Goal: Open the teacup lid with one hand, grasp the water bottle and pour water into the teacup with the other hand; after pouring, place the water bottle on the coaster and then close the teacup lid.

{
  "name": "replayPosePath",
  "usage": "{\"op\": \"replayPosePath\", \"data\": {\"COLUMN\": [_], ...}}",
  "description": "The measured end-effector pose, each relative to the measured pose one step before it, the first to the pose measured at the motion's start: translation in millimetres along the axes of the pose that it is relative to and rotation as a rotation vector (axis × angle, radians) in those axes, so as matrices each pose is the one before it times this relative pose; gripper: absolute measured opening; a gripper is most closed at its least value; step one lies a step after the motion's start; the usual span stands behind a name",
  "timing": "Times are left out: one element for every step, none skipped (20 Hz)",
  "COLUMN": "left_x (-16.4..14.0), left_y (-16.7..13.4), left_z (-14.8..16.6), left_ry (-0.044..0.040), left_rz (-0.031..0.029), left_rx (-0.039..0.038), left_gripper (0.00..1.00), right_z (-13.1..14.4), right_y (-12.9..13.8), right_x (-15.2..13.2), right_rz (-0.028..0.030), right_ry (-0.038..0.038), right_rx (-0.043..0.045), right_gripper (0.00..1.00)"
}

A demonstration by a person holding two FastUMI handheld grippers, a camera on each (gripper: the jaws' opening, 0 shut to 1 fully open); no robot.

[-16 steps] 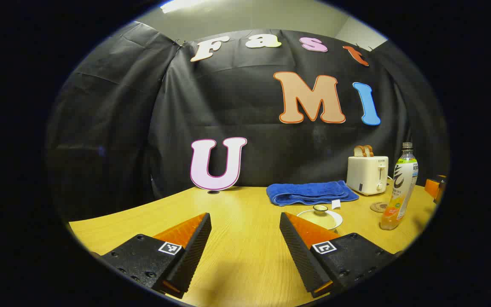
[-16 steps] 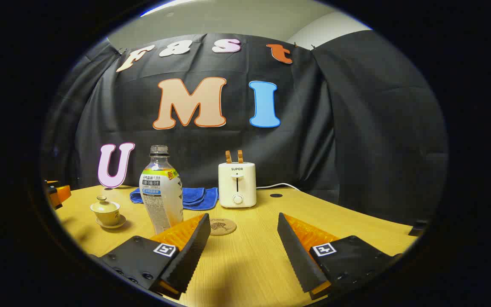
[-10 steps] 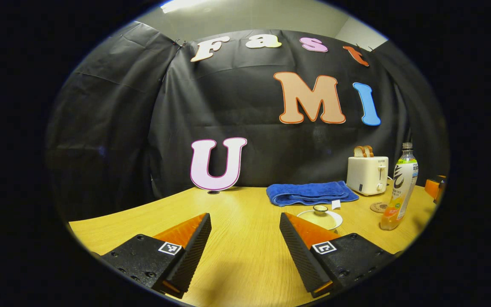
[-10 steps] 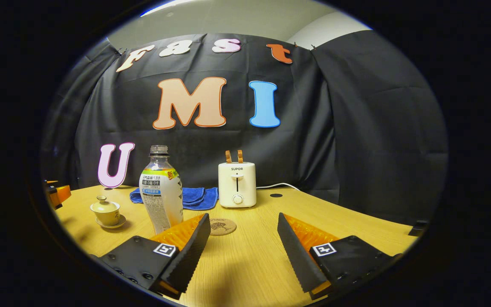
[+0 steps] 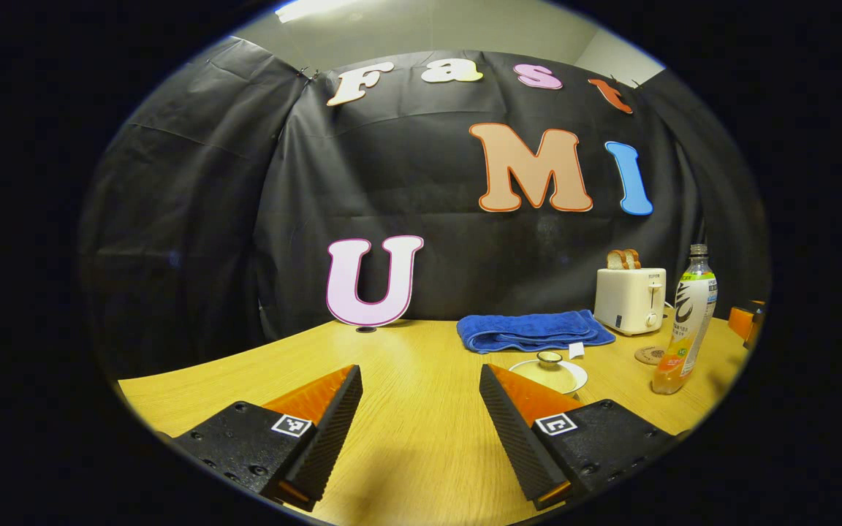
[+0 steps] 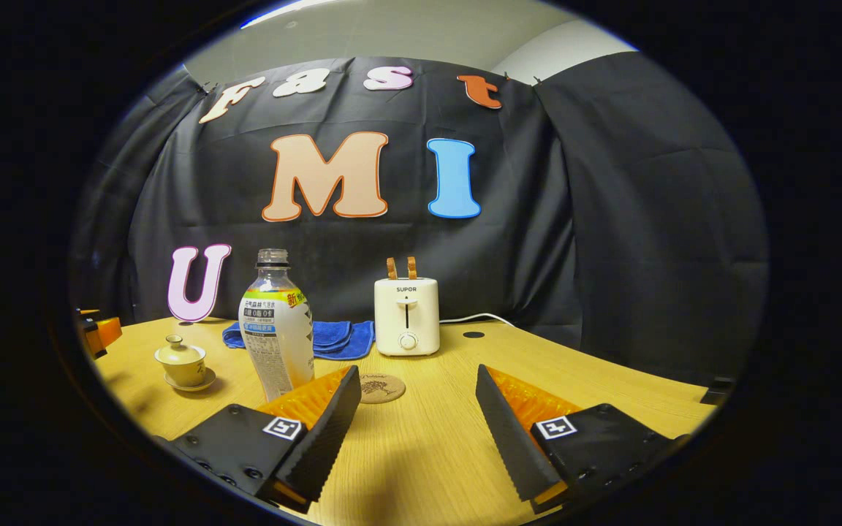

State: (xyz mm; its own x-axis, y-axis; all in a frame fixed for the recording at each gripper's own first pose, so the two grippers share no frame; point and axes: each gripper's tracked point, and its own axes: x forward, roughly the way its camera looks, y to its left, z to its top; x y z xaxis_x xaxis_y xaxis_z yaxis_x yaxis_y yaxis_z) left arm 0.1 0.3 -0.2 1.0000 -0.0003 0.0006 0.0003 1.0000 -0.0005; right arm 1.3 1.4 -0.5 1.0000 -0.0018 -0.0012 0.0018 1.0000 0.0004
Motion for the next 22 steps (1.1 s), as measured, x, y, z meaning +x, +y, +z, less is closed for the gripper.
{"op": "replayPosePath", "data": {"left_x": [0.08,-0.3,0.11,-0.02,-0.29,0.61,0.35,1.05,0.65,1.21,1.63,1.02,4.2,3.58,4.16,3.89,4.74,4.24,4.29,5.77,5.67,5.54], "left_y": [-0.17,0.35,-0.54,-1.53,-1.15,-2.06,-3.63,-5.77,-6.52,-5.0,-5.31,-4.56,-6.88,-5.26,-4.51,-3.56,-3.2,-4.14,-5.96,-6.69,-4.01,-2.82], "left_z": [0.28,-0.27,0.4,-0.17,0.68,0.07,0.15,-0.52,0.35,-0.11,-0.33,0.4,0.35,-0.98,0.52,-0.49,0.11,-1.74,0.54,0.46,-0.17,0.3], "left_ry": [-0.00024,0.00046,-0.00055,0.00007,-0.00155,-0.00153,-0.00031,-0.00077,-0.00145,-0.00147,-0.00017,-0.00098,-0.00077,0.00143,-0.00341,0.00041,0.00177,0.0053,-0.00216,-0.0017,0.00178,0.00048], "left_rz": [-0.00003,-0.00013,-0.00225,-0.00959,-0.01205,-0.01447,-0.0158,-0.02143,-0.02746,-0.0295,-0.02695,-0.02514,-0.03954,-0.02291,-0.02279,-0.01659,-0.01545,-0.01896,-0.0286,-0.02749,-0.01998,-0.01342], "left_rx": [-0.00016,0.00033,-0.0008,-0.00124,0.00124,-0.00133,0.00094,-0.0011,0.00016,-0.00063,-0.00054,-0.00059,-0.00058,0.00009,-0.00029,0.00073,-0.00102,0.00134,0.00036,-0.00164,0.00063,0.00214], "left_gripper": [0.95,0.95,0.95,0.95,0.94,0.94,0.94,0.94,0.94,0.94,0.94,0.94,0.94,0.94,0.94,0.94,0.94,0.94,0.94,0.94,0.94,0.94], "right_z": [-0.39,0.21,-0.59,0.39,-0.17,0.29,-0.16,0.35,-0.4,0.46,-0.83,0.09,0.07,-0.45,-0.13,-0.01,0.96,-0.35,0.25,0.18,0.06,-0.29], "right_y": [0.08,-0.04,-0.33,0.26,0.16,0.27,0.22,0.96,-0.12,0.47,0.14,0.25,0.21,-0.04,-0.13,-0.75,-0.24,0.39,-0.04,-0.1,0.03,-0.26], "right_x": [-0.11,-0.28,0.23,0.19,0.07,0.08,-0.16,0.34,0.42,-0.01,-0.23,-0.34,0.22,-0.39,-0.01,0.29,0.1,-0.17,0.18,0.05,-0.03,-0.37], "right_rz": [0.00006,-0.0001,0.00012,-0.00002,0.00001,0.00006,0.00231,0.0028,0.00228,0.00173,0.0012,0.00157,0.00154,0.00015,-0.00028,-0.00128,-0.00026,-0.00005,-0.00006,0.00011,0.00015,0.00005], "right_ry": [-0.00006,0.00029,0.0003,-0.00023,0.00005,0.00036,-0.00059,0.00063,0.00034,-0.0004,-0.00033,0.00028,0.00025,-0.00024,0.00045,0.00018,-0.00073,0.00033,0.00067,-0.00028,0.00015,0.00046], "right_rx": [-0.00009,0.00009,-0.00002,-0.00008,-0.00004,0.00013,0.00029,-0.00042,0.00048,-0.00049,0.00034,-0.0001,0.00004,-0.00009,0.00017,-0.00003,-0.00004,-0.00011,0.00011,-0.00021,0.00003,-0.00011], "right_gripper": [0.99,0.99,0.99,0.97,0.98,0.97,0.98,0.97,0.97,0.97,0.98,0.98,0.99,0.99,0.99,0.99,0.99,0.99,0.99,0.98,0.98,0.98]}}
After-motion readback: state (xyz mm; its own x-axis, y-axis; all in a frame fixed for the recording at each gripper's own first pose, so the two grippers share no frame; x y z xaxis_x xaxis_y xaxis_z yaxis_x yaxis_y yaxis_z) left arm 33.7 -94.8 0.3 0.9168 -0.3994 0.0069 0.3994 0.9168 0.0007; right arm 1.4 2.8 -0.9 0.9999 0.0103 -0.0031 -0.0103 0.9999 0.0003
